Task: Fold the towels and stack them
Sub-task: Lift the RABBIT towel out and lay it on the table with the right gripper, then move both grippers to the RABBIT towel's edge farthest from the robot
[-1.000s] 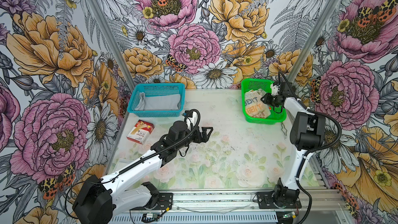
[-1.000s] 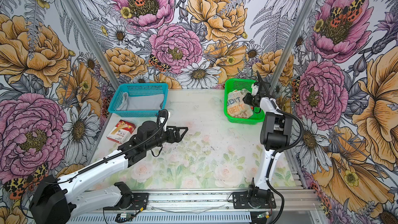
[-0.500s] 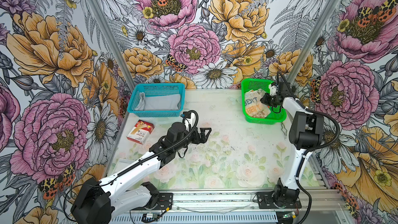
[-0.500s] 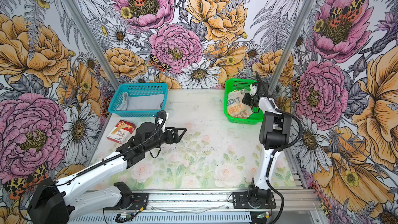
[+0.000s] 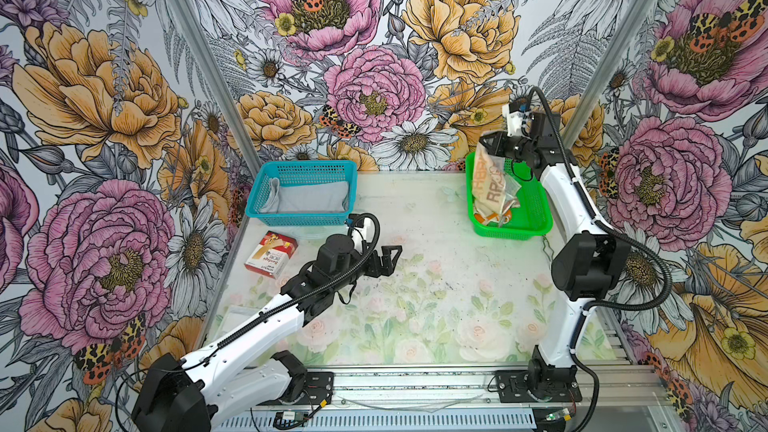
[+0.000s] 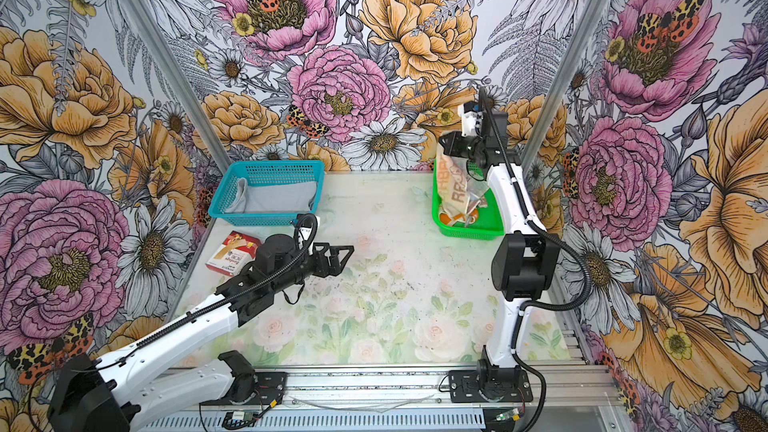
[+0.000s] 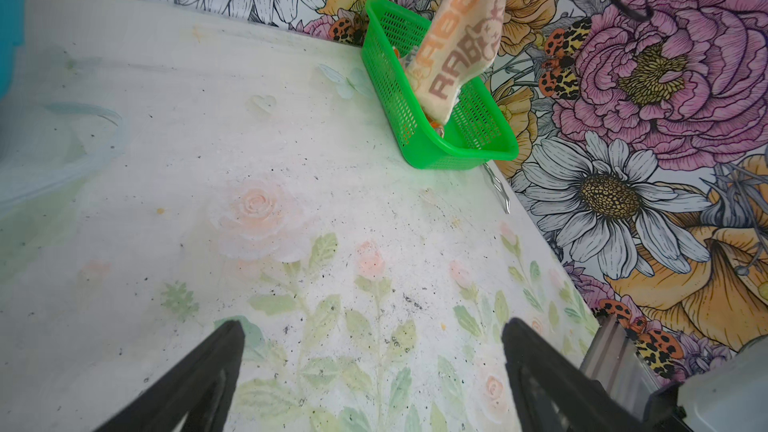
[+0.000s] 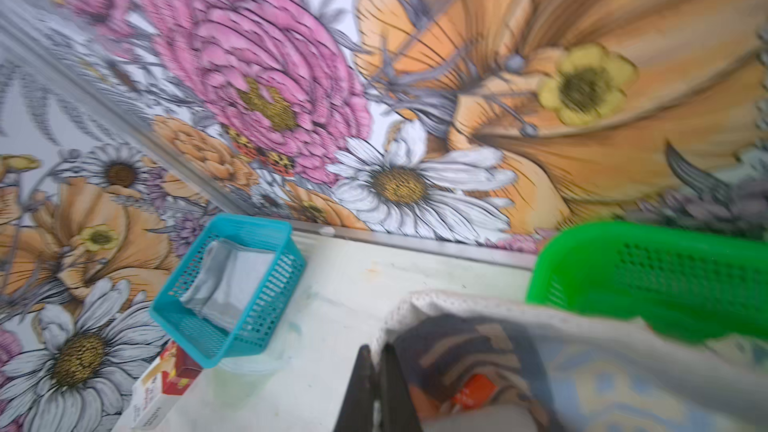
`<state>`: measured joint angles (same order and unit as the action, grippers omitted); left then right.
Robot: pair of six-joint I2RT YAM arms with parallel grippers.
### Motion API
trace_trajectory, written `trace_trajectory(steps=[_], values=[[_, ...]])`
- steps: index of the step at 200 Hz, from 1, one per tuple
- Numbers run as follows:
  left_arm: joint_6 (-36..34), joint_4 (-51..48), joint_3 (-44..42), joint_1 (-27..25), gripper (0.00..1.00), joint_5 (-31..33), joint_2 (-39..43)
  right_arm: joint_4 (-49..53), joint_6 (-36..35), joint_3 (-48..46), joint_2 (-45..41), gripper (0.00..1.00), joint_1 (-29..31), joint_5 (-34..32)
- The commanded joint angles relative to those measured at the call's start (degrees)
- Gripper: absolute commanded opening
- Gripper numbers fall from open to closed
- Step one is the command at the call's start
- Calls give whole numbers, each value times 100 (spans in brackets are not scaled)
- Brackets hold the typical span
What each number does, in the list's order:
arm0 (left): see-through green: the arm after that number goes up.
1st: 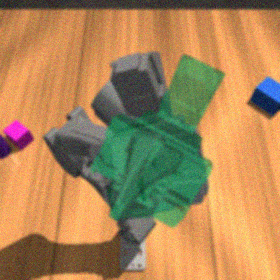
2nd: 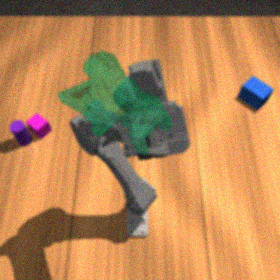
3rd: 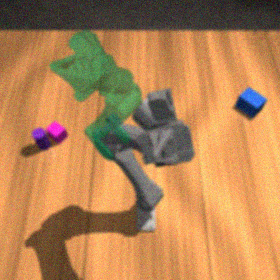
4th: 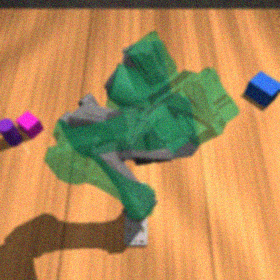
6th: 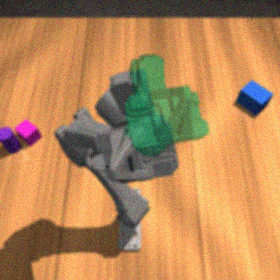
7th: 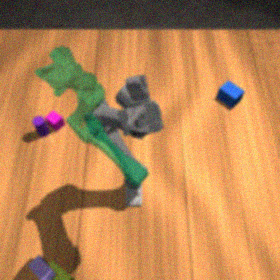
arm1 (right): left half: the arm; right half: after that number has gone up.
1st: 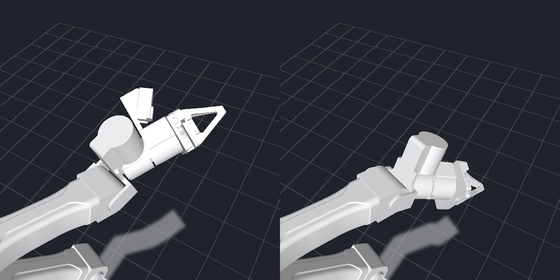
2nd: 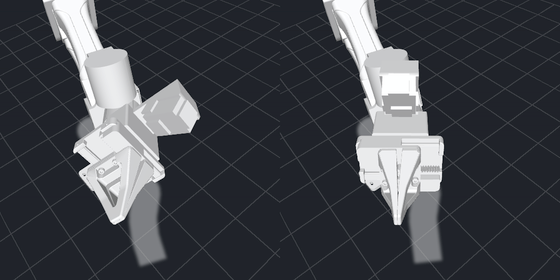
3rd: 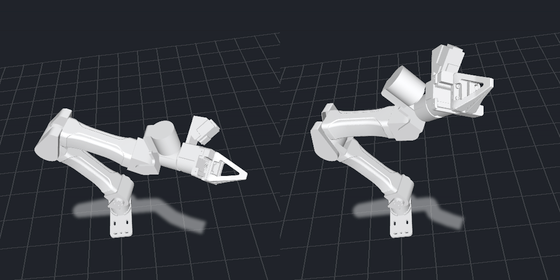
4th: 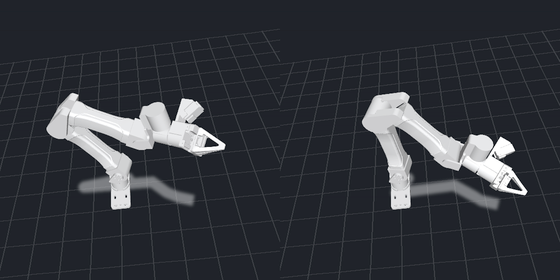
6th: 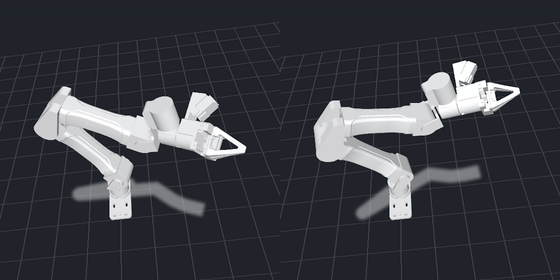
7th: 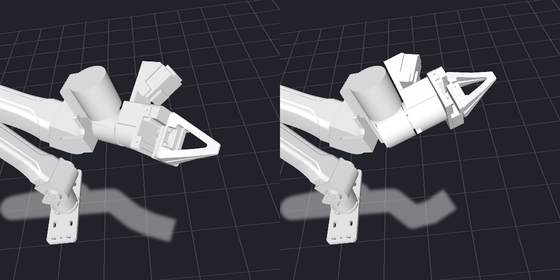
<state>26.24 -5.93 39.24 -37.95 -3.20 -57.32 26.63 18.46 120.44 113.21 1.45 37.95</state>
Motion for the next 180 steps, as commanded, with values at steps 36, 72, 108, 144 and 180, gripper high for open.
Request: trace_trajectory(steps=[36,72,108,144,180], values=[[-321,-632,-91,59,98,729,1022,-96,742,454,-939,0,1242,2123],[-97,-1038,-325,69,98,903,1526,-105,577,-3191,-2696,0,1884,1817],[208,-1461,-468,66,98,1065,1566,-176,1002,-6462,-4097,0,2844,386],[464,-1966,-497,-90,98,967,1234,-368,1410,-8150,-4423,12,3404,-623],[1013,-2068,-669,-864,98,1122,1070,-314,2333,-9018,-6007,47,4092,-1768]])
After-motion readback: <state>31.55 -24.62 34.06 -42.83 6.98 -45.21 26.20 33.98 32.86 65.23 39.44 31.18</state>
